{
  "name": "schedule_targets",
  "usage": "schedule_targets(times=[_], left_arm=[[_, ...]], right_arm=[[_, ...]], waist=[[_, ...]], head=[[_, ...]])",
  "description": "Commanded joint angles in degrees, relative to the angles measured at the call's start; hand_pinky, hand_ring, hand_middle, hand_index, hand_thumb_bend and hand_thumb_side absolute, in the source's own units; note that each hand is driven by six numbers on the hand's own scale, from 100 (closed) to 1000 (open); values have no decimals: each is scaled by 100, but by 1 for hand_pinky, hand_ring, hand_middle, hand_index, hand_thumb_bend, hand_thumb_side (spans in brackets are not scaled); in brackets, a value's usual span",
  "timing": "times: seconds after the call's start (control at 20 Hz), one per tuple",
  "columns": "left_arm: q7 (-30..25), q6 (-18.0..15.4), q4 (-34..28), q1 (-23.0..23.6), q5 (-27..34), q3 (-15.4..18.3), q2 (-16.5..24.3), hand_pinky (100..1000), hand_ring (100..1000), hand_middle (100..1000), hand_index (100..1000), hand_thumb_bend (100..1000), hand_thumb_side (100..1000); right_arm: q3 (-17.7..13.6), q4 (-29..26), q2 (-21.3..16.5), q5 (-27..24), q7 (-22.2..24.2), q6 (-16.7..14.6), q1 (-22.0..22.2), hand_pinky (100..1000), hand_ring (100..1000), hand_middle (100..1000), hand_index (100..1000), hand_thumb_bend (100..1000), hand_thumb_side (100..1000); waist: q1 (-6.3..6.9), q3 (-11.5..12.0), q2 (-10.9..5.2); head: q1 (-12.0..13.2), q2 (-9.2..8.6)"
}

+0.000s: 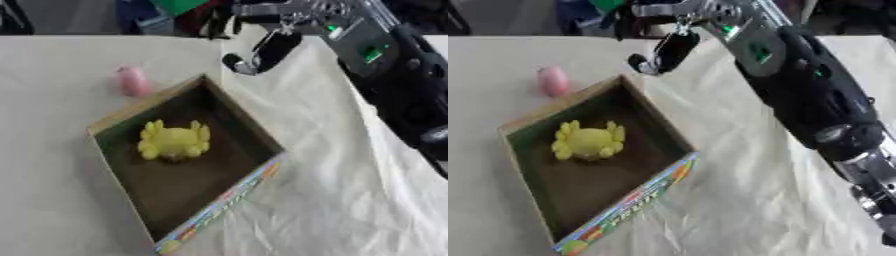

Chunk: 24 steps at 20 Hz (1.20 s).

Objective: Pick up objects on the table and place them in the box.

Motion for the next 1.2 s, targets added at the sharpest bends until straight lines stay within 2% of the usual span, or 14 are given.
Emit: schedule_targets(times=[0.05,0.35,0.6,0.9,1.2], left_arm=[[12,-94,-97,-86,-42,-8,305,498,634,654,725,100,913],[148,-292,-97,-186,-170,-6,894,497,637,657,730,100,863],[316,-247,-97,-253,-365,75,1469,498,640,661,742,100,818],[426,87,-97,-390,-642,127,2227,498,644,670,768,100,776],[143,576,-97,-585,-912,118,2822,509,658,688,805,100,718]], right_arm=[[-374,-487,-342,-56,-277,252,39,725,820,726,947,100,200],[-977,-970,-664,-186,-789,764,417,677,768,634,885,100,215],[-1603,-1316,-801,-518,-1200,1175,760,645,726,569,854,100,261],[-2263,-1777,-749,-1011,-1695,1659,1184,652,703,549,839,100,293],[-2441,-1872,-731,-1431,-2188,1798,1431,661,704,545,835,100,297]], waist=[[33,-14,-56],[79,-62,52],[111,-120,134],[113,-196,203],[110,-220,203]], head=[[48,-95],[94,-188],[89,-180],[-1,-253],[28,-320]])
